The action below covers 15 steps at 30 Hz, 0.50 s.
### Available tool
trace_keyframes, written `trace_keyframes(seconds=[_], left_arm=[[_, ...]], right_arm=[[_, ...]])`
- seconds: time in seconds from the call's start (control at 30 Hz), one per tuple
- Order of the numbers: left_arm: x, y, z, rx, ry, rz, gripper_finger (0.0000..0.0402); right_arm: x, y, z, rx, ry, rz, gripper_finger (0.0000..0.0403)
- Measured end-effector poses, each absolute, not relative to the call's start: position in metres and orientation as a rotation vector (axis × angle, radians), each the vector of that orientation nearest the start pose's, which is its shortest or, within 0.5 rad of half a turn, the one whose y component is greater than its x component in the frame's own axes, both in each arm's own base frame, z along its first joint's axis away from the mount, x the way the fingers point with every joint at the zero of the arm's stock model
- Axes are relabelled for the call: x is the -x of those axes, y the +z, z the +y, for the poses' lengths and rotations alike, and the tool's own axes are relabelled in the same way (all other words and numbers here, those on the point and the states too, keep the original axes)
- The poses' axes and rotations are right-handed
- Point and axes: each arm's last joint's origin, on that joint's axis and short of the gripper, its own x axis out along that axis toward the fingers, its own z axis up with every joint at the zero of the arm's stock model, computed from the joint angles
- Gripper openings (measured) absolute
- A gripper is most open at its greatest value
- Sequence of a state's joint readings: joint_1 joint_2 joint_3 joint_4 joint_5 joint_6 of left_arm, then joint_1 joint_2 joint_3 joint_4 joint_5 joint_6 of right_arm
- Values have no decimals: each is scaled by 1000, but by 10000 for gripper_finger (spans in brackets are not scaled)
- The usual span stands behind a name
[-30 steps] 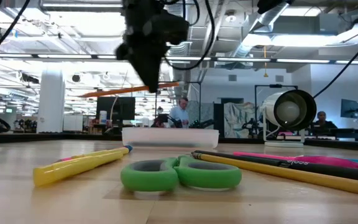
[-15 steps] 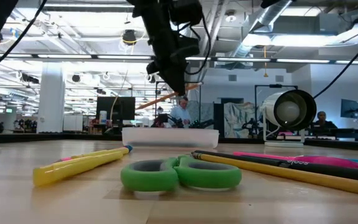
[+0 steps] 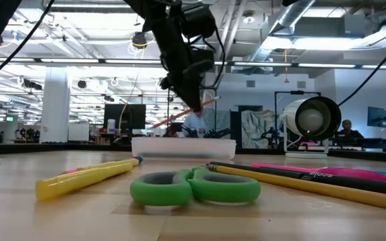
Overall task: Pick & place school supplies into a supply box
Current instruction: Put the orange pencil into the supply box
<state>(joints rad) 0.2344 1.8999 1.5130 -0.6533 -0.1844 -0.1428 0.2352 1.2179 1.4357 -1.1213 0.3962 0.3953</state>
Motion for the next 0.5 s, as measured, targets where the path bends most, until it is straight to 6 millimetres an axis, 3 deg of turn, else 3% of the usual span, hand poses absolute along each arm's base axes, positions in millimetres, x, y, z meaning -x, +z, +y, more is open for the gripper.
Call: trace_keyframes(seconds=[0.13,0.5], left_arm=[[-386,223,98,159,447,1065,10],[-387,223,99,177,474,1049,49]], right_arm=[[-210,389,39,-87,-314,812,118],[-210,389,39,-84,-319,810,118]])
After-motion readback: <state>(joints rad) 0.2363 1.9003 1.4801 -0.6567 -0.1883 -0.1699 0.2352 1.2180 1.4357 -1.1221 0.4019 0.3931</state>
